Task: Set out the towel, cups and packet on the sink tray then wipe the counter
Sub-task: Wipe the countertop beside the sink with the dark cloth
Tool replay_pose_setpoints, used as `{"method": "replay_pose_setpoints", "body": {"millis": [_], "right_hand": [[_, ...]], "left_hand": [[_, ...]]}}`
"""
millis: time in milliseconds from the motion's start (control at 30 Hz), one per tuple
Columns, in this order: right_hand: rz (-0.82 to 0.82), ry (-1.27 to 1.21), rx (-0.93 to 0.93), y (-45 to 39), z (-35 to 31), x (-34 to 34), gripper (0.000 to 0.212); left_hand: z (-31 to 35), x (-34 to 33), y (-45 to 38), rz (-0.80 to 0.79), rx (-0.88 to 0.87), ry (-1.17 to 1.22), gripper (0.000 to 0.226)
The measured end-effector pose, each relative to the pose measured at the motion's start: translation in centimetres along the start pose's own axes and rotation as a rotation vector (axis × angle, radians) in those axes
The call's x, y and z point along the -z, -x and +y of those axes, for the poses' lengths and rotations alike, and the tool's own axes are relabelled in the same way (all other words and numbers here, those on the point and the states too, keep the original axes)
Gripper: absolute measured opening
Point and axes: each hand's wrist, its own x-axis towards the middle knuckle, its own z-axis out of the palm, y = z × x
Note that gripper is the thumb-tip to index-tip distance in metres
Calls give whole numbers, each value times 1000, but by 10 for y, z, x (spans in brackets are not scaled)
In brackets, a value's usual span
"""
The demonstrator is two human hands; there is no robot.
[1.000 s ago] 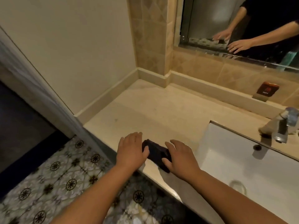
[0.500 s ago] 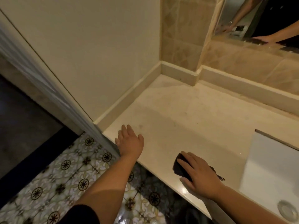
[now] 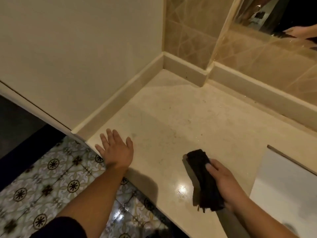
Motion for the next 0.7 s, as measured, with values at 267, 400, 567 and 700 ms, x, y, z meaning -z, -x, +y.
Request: {"method": "replay_pose_setpoints", "body": {"millis": [267, 400, 567, 700], "right_hand": [[286, 351, 415, -176, -134, 40, 24], [321, 893, 655, -268, -143, 33, 30], [160, 1256, 899, -312, -127, 24, 34], [31, 1349, 952, -300, -121, 20, 35]], "left_hand": [[5, 5, 3, 17, 30, -6, 69], [3, 4, 0, 31, 12, -47, 70], [4, 4, 0, 84, -9, -78, 72], [4, 2, 2, 65, -15, -107, 70]]}}
